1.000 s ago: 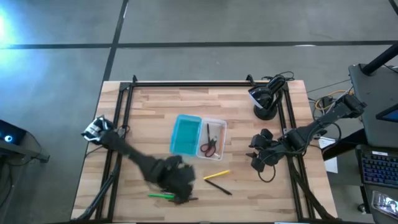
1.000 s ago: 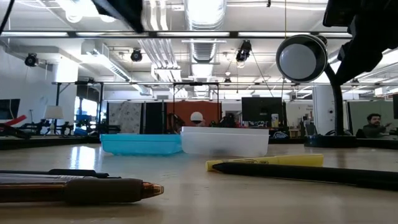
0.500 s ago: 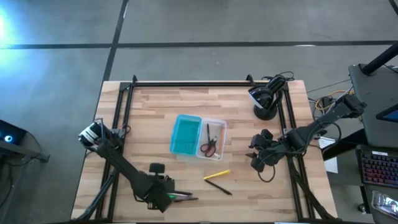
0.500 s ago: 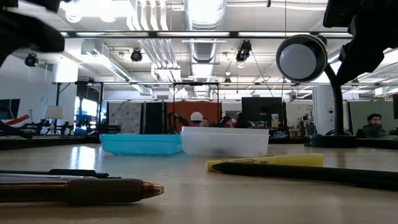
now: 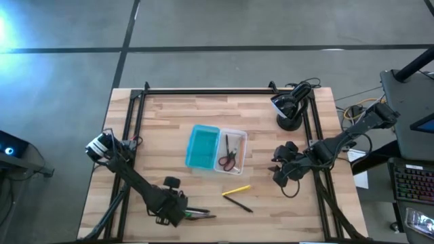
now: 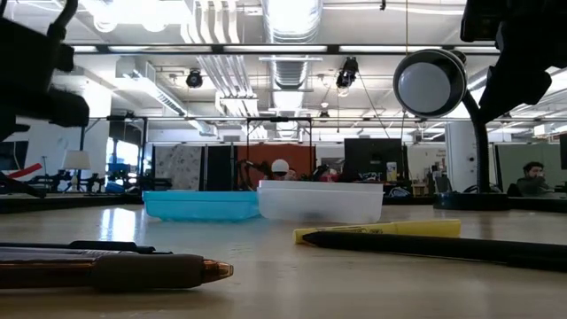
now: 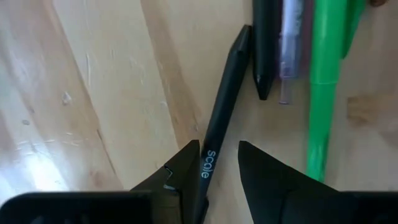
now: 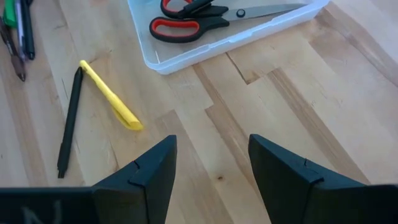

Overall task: Pick & place school supplies into a supply box
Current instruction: Put the black pen into the supply box

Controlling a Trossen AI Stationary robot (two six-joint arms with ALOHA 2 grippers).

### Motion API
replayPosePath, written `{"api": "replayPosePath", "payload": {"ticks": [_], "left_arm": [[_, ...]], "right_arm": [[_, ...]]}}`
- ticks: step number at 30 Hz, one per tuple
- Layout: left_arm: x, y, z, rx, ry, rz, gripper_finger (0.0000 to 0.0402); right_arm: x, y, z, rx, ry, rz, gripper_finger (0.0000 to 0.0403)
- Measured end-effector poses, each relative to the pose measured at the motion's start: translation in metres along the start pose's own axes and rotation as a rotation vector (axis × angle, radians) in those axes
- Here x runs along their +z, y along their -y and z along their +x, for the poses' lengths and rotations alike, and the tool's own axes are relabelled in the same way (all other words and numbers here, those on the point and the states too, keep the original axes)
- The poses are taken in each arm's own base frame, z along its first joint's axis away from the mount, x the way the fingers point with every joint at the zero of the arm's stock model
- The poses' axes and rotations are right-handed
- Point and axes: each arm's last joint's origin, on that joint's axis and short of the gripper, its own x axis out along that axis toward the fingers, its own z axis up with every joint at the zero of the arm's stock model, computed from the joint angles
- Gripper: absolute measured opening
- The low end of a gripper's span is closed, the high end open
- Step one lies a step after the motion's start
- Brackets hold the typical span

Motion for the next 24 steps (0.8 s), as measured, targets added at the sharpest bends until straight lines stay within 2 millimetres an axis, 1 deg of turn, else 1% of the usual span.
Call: {"api": "replayPosePath", "payload": {"ticks": [3,5,9,11,13,16,19,21,24], "left_arm": [[-0.002,-0.001,0.005,-0.009,0.005,-0.015,0.0092],[-0.002,-0.002,0.007,-0.020,0.008,-0.019,0.0082],[0.000,-0.006,0.009,-0.040,0.010,-0.035,0.0039],[0.001,-0.009,0.010,-0.046,0.007,-0.070,0.0017],[0.003,-0.013,0.010,-0.054,0.002,-0.146,0.0012],[0.008,-0.020,0.010,-0.075,-0.012,-0.319,0.0013],[0.016,-0.031,0.002,-0.074,0.042,-0.523,0.0011],[0.023,-0.042,-0.014,-0.086,0.132,-0.700,0.0010],[0.033,-0.063,-0.047,-0.163,0.334,-1.011,0.0010]], "right_arm": [[0.000,0.000,0.000,-0.001,0.000,0.000,0.0192],[0.000,0.000,0.000,-0.001,0.000,0.000,0.0192],[0.000,0.000,0.000,-0.002,-0.001,0.007,0.0192],[0.000,0.000,0.000,-0.002,-0.001,0.007,0.0192],[0.000,0.000,0.000,-0.003,-0.001,0.006,0.0192],[0.000,0.000,0.000,-0.007,0.004,0.006,0.0192],[0.001,0.001,0.000,-0.021,0.027,0.034,0.0192],[0.001,0.001,0.000,-0.036,0.052,0.067,0.0192],[0.003,0.002,0.000,-0.061,0.096,0.129,0.0192]]}}
